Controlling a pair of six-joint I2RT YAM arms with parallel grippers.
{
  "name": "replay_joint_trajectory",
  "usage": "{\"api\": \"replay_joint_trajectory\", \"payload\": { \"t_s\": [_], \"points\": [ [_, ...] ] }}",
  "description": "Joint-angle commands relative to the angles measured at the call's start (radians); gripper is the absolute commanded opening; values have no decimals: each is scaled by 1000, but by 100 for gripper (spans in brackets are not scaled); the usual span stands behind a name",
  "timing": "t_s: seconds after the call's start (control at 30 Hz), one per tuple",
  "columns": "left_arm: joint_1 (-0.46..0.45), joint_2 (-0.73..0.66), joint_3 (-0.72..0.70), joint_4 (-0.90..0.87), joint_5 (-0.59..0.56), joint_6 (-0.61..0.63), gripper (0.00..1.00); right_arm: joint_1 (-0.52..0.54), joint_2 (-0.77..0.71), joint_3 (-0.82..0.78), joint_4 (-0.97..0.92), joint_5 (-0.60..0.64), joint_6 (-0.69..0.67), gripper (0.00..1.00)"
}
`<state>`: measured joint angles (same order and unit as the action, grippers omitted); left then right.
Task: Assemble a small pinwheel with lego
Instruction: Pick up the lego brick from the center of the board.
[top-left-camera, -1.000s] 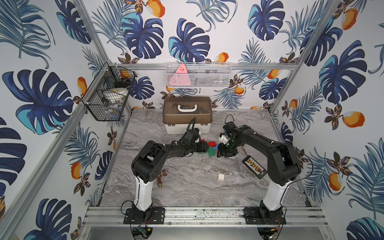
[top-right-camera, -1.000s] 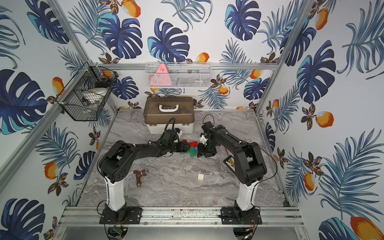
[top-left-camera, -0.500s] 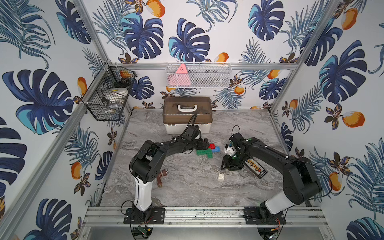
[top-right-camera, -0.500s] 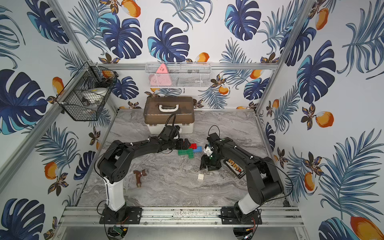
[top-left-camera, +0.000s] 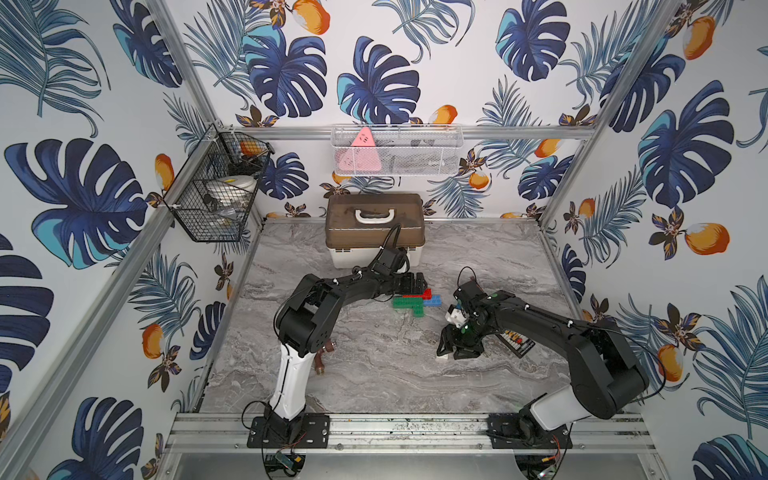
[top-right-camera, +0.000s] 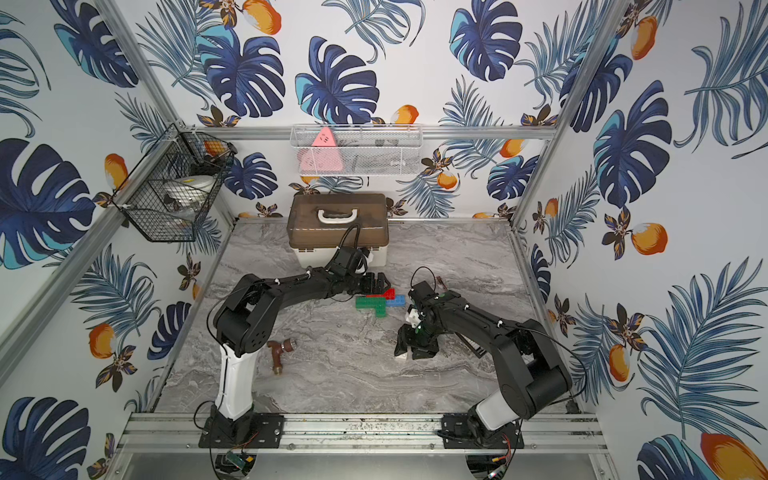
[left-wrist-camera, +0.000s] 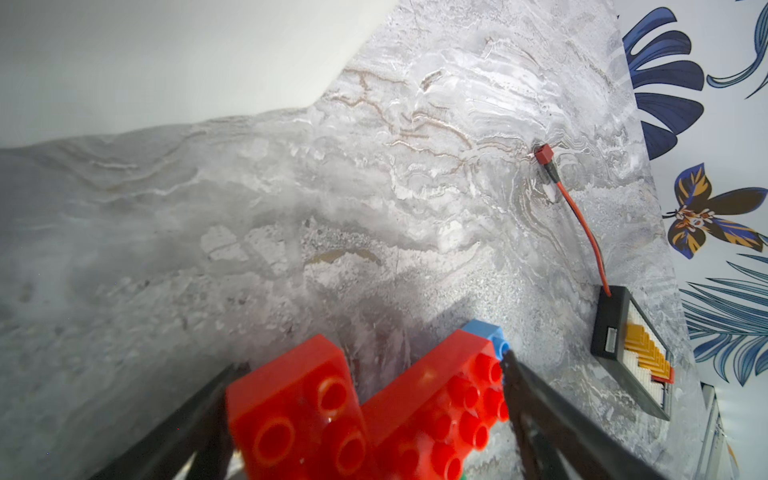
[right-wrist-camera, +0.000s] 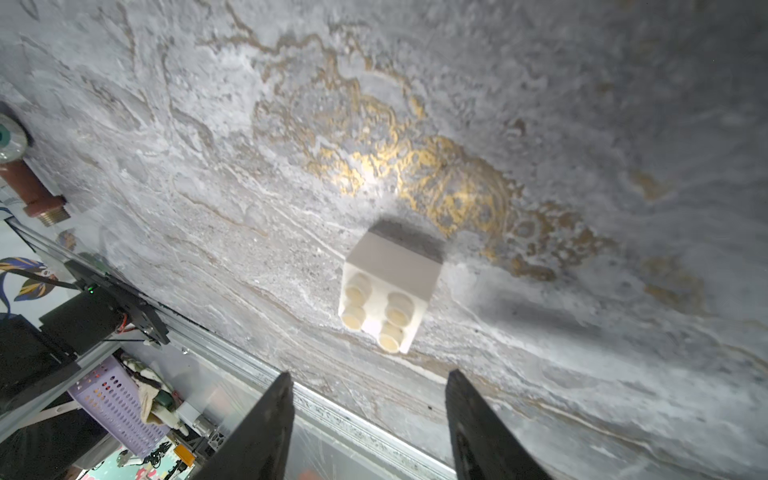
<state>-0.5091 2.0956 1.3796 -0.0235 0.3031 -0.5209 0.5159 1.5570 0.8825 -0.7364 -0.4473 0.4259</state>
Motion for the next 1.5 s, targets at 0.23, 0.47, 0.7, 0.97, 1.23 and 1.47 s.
{"api": "replay_joint_trajectory", "payload": {
  "t_s": [0.23,0.47,0.7,0.97,1.23,1.47],
  "points": [
    [4,-67,-39,-88,-68,48,99,35,106,73,19,88,23,51],
    [21,-204,-132,-143,-129,71,99,89,163,100,-10,141,25,40],
    [29,-266,-170,-187,-134,82,99,138,166,148,-58,213,24,45],
    [29,-307,-213,-182,-136,73,99,180,173,168,-79,249,40,50],
    [29,-325,-264,-177,-141,66,99,192,196,184,-86,269,42,43],
    [32,-364,-330,-129,-142,5,99,193,215,196,-95,272,29,35]
  ]
}}
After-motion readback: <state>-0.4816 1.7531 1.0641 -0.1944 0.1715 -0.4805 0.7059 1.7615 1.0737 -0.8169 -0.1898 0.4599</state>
